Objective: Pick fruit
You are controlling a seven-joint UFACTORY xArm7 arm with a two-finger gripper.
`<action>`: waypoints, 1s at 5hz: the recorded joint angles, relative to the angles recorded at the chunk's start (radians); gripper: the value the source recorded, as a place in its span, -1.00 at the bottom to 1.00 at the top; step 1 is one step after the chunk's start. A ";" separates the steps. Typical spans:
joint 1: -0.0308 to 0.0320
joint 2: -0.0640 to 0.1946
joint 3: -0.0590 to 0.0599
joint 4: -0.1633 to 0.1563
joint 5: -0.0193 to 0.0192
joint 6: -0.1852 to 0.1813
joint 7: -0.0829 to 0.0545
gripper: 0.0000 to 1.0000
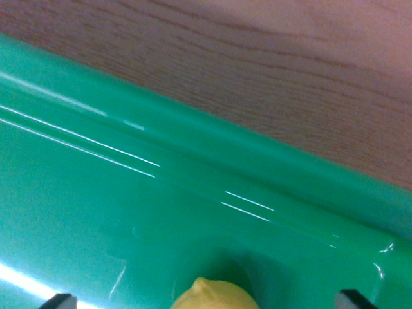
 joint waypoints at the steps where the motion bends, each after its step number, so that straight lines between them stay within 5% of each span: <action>1: -0.0062 0.019 -0.006 -0.021 -0.0014 -0.038 -0.026 -1.00; 2: -0.0062 0.019 -0.006 -0.021 -0.0014 -0.038 -0.026 -1.00; 3: -0.0117 0.036 -0.011 -0.040 -0.0027 -0.073 -0.050 -1.00; 4: -0.0117 0.036 -0.011 -0.040 -0.0027 -0.073 -0.050 -1.00; 5: -0.0167 0.051 -0.016 -0.057 -0.0038 -0.103 -0.071 -1.00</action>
